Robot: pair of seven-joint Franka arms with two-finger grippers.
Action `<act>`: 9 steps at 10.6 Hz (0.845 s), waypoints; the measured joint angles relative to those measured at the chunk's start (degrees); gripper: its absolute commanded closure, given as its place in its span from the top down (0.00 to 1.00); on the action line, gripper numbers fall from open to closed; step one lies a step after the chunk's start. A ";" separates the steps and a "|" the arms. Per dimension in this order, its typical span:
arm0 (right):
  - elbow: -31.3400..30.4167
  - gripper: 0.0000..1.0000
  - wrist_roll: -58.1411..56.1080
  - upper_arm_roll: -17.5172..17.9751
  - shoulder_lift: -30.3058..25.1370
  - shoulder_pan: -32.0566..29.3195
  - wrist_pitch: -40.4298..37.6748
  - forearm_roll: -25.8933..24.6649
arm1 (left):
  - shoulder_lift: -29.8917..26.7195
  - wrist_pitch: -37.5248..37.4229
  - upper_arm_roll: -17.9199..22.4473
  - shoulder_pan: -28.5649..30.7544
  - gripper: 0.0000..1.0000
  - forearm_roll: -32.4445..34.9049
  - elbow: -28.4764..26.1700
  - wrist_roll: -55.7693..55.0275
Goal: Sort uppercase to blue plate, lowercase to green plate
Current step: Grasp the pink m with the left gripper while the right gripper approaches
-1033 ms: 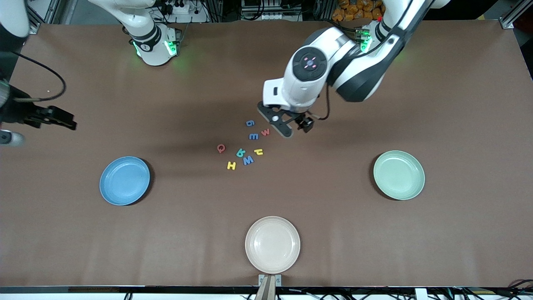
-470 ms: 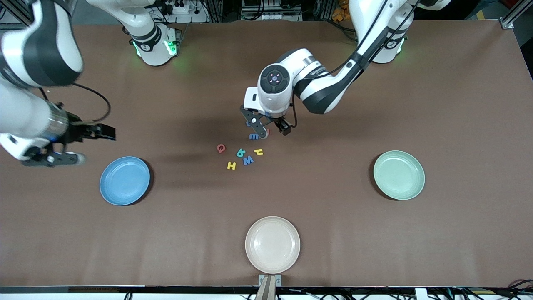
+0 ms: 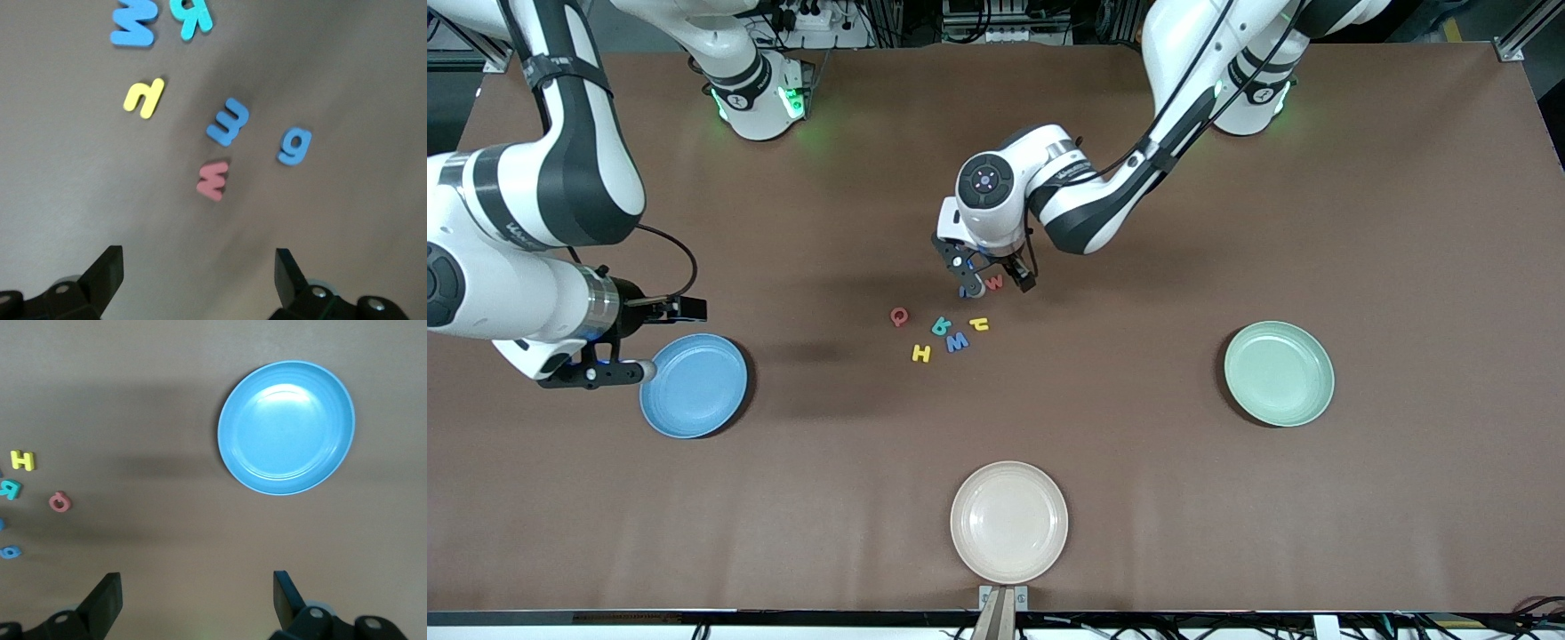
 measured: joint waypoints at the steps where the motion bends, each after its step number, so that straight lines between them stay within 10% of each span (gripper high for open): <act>1: 0.00 1.00 0.00 -0.06 0.06 -0.23 -0.18 0.22 | 0.48 2.10 0.00 -0.37 1.00 0.16 -0.78 -0.87; 9: -0.04 1.00 0.01 0.01 3.36 -0.23 0.70 2.97 | 4.13 12.37 0.80 -0.41 0.92 3.93 -3.83 -1.22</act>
